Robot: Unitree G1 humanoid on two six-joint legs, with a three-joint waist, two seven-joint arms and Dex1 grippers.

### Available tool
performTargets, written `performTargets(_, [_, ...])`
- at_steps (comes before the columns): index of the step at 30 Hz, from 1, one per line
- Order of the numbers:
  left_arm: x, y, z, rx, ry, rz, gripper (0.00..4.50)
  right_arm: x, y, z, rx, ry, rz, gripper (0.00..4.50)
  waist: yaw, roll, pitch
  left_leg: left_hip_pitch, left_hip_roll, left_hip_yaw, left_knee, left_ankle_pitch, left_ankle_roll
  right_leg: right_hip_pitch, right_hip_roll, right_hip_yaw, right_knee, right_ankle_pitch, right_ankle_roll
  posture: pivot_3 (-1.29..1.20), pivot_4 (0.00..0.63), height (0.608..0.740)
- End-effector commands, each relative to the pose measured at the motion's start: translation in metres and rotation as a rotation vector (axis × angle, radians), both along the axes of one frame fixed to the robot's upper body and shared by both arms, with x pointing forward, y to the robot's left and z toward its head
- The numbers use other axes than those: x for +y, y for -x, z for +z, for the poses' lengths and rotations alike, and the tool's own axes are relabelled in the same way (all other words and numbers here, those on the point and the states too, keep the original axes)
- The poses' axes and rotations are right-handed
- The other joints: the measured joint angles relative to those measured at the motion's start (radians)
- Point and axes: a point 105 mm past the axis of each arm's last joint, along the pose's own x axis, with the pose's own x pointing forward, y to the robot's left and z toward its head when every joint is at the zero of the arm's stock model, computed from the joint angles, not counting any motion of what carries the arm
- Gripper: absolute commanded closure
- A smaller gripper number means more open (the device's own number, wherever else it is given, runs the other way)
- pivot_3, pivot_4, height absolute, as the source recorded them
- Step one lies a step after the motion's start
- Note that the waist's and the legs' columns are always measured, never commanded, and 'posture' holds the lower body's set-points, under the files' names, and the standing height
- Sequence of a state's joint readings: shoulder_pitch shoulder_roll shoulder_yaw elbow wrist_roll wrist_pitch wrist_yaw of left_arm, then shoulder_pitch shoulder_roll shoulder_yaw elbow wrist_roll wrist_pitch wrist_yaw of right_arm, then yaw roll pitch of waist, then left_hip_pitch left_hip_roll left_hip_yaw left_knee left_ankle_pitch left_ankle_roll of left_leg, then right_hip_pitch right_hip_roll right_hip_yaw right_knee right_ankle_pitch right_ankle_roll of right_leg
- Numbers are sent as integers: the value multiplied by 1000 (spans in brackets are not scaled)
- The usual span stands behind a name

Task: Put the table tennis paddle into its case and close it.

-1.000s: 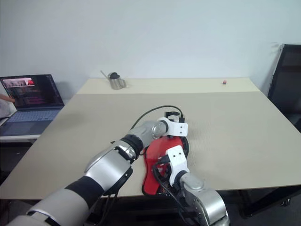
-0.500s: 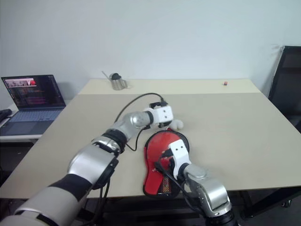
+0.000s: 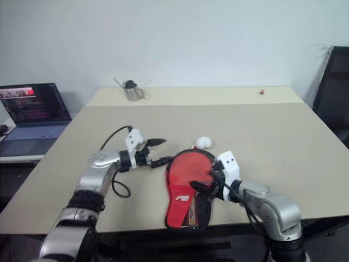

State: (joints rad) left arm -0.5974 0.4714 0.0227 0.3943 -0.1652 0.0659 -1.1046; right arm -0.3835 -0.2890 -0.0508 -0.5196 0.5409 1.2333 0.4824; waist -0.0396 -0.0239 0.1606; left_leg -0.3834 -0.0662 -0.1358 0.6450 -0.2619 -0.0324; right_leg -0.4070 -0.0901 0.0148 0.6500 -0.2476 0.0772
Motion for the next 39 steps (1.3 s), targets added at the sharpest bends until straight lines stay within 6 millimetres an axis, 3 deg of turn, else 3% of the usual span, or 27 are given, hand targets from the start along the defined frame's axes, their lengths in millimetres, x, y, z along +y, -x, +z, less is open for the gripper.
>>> performTargets(1, [-17,21,15,-60,-45,-86,65,-9,4,28,-81,-11,65,0,11,1,1,0,0,0,0,0,0,0,0,0,0,0,0,0,150,740])
performTargets(9, [-45,29,0,-50,-89,-147,65,-35,-10,48,-143,59,65,0,12,2,1,1,2,2,0,0,0,2,1,-2,-2,1,-2,0,150,740])
performTargets(16, [-54,19,-40,-8,-174,-145,65,-45,-62,55,-219,133,-56,0,3,3,2,2,2,5,0,0,0,2,3,0,-1,2,-3,0,150,740])
performTargets(30, [-49,23,-50,-11,-188,-125,65,-4,-149,36,-236,147,-126,0,5,3,2,2,4,5,0,0,0,1,3,0,-1,3,-4,0,150,740])
performTargets(39, [-44,24,-50,-19,-202,-98,65,15,-166,14,-215,193,-132,0,-4,5,2,2,4,4,0,1,-1,1,4,1,-1,4,-5,0,150,740])
